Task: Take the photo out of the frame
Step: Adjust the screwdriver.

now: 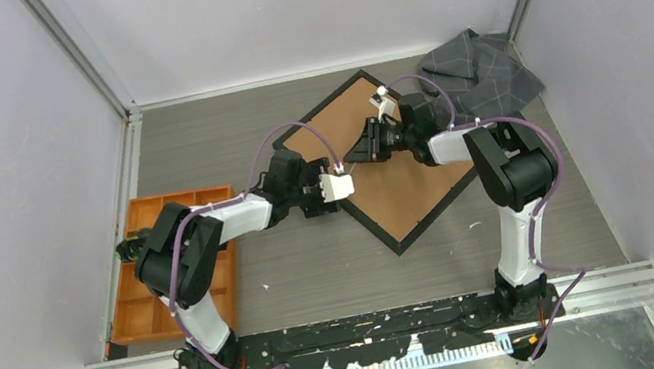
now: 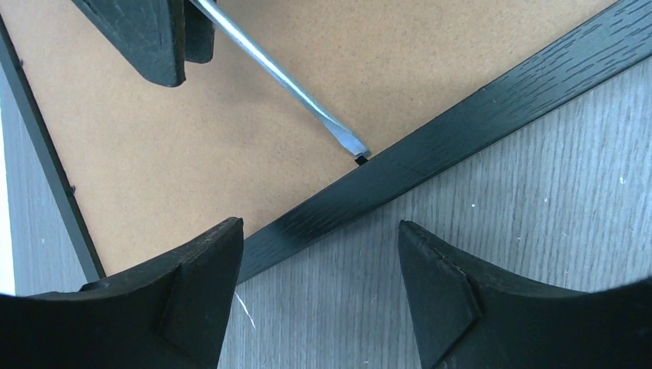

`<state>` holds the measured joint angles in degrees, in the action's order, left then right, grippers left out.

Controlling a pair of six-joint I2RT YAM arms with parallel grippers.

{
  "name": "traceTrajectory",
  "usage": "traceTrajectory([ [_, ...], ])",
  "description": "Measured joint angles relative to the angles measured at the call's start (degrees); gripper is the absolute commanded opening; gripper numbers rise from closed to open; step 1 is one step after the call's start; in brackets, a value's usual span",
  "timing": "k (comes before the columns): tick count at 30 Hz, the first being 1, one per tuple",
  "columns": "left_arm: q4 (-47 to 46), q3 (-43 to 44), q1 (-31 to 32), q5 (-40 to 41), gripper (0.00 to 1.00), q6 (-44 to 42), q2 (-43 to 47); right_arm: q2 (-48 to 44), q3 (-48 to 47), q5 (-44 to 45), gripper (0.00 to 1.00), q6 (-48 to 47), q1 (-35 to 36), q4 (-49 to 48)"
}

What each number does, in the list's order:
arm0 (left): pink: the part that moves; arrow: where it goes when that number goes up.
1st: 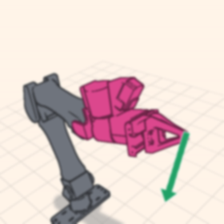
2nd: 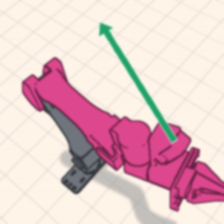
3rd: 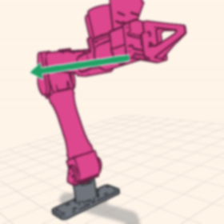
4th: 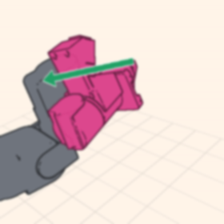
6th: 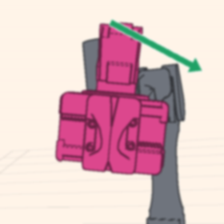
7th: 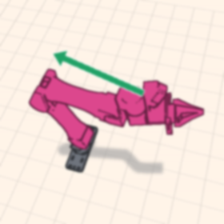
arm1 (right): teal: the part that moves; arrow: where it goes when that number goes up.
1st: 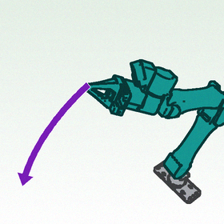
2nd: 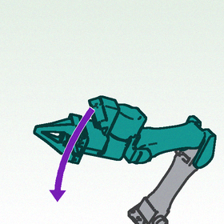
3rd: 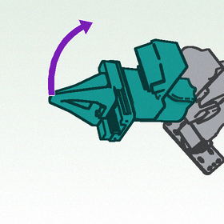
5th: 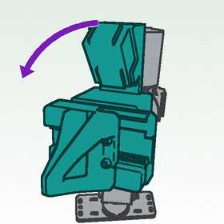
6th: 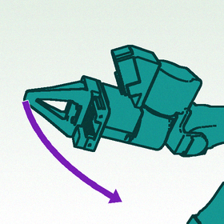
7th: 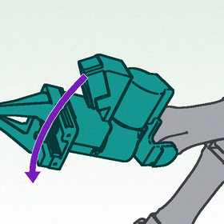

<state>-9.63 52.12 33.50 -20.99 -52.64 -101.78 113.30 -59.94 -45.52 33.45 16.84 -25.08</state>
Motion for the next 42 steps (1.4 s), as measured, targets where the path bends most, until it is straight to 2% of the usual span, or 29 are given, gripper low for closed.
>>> traceTrajectory([
  [9, 0.00, 0.00, 0.31, 0.04, 0.74, 0.00, 0.00, 0.07, -0.02, -0.02, 0.01, 0.20, 0.07, -0.20],
  [20, 0.00, -0.09, 0.31, 0.44, 0.65, 0.02, 0.00, 1.01, -0.61, -0.48, 0.01, 0.15, 0.98, -1.25],
  [42, 0.00, -0.09, 0.31, 0.48, 0.62, 3.69, 0.00, -0.24, -0.61, 0.87, 0.01, -2.38, 2.29, -0.09],
])
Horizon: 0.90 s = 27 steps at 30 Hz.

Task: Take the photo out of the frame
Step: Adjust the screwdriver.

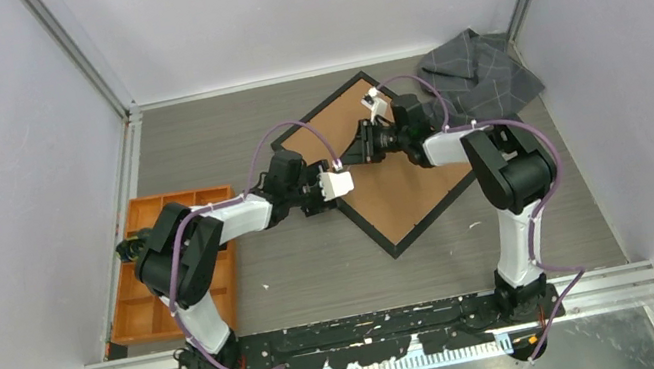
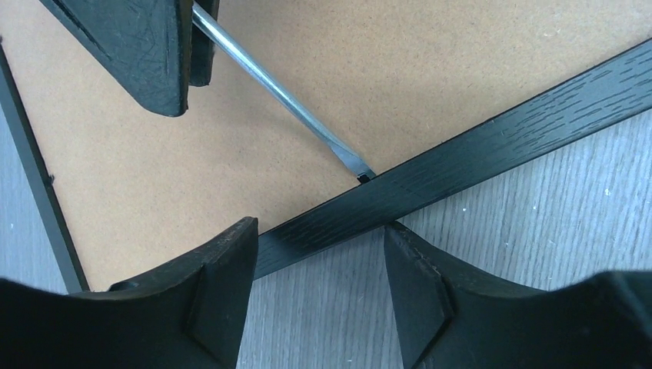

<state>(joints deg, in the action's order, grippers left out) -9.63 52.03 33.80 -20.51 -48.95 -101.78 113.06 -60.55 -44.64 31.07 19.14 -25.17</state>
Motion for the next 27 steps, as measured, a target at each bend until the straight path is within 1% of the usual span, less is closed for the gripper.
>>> traceTrajectory([
  [15, 0.31, 0.00, -0.02, 0.00, 0.62, 3.34, 0.00, -2.89, 0.02, 4.13, 0.01, -4.20, 2.38, 3.06],
  [27, 0.46, 0.00, -0.09, 0.00, 0.61, 4.68, 0.00, -3.96, 0.52, 6.08, 0.01, -3.96, 3.30, 3.17],
])
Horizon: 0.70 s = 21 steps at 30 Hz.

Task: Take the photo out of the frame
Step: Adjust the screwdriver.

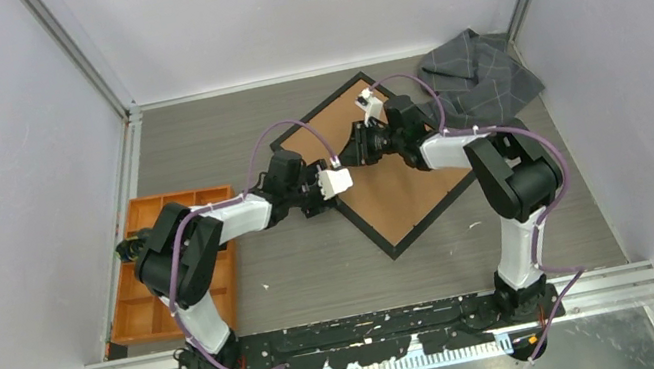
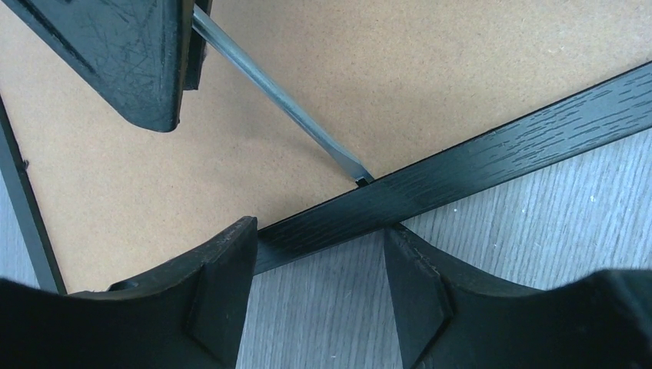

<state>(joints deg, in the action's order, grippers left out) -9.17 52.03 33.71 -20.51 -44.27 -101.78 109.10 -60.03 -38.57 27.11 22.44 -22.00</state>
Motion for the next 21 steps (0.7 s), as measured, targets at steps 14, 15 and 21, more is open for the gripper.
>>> traceTrajectory([
  [14, -0.09, 0.00, -0.07, -0.09, 0.61, 0.63, 0.00, -0.63, 0.66, 1.33, 0.01, 1.01, 0.50, -0.70],
  [15, -0.09, 0.00, -0.07, -0.11, 0.61, 0.66, 0.00, -0.72, 0.74, 1.53, 0.01, 1.18, 0.55, -0.70],
  [21, -0.15, 0.00, -0.11, -0.20, 0.61, 0.83, 0.00, -0.76, 0.81, 1.90, 0.01, 1.53, 0.68, -0.90],
])
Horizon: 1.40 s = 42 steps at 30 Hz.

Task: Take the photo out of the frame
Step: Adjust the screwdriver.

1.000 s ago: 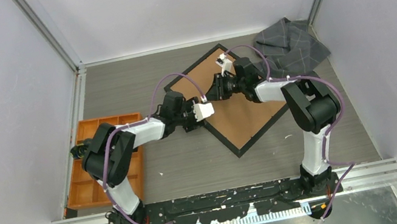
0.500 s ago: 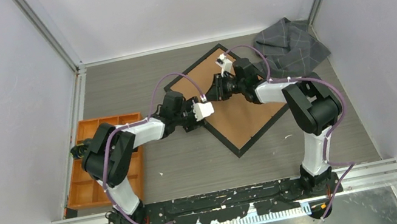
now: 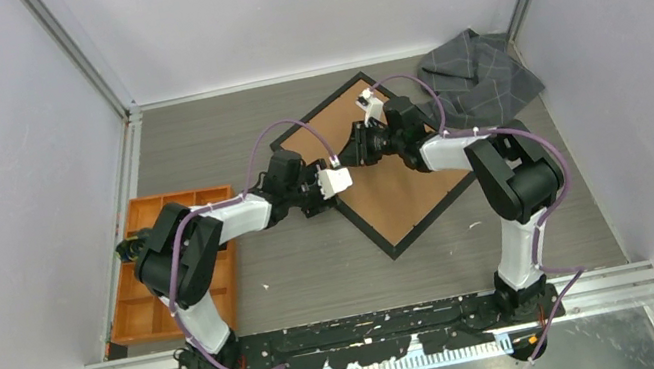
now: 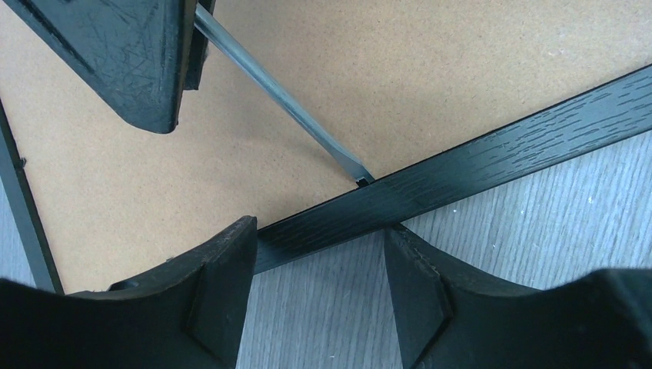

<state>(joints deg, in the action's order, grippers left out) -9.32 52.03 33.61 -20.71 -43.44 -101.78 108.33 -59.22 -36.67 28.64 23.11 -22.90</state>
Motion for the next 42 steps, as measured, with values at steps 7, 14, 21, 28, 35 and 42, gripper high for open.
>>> traceTrajectory([
  [7, -0.04, 0.00, -0.09, -0.22, 0.61, 0.20, 0.00, -0.07, 0.09, 0.04, 0.01, -0.02, 0.04, -0.17],
  [14, -0.09, 0.00, -0.17, -0.33, 0.61, 0.46, 0.00, -0.09, 0.09, 0.17, 0.01, -0.07, 0.09, -0.15],
  [21, -0.09, 0.00, -0.20, -0.37, 0.61, 0.61, 0.00, -0.09, 0.09, 0.26, 0.01, -0.07, 0.13, -0.15],
  [28, -0.09, 0.00, -0.20, -0.37, 0.61, 0.72, 0.00, -0.09, 0.09, 0.42, 0.01, -0.24, 0.17, -0.09],
  [35, -0.09, 0.00, -0.20, -0.37, 0.62, 0.83, 0.00, -0.09, 0.09, 0.42, 0.01, -0.28, 0.20, -0.02],
  [42, -0.11, 0.00, -0.24, -0.46, 0.62, 1.01, 0.00, -0.09, 0.09, 0.42, 0.01, -0.26, 0.20, 0.00],
])
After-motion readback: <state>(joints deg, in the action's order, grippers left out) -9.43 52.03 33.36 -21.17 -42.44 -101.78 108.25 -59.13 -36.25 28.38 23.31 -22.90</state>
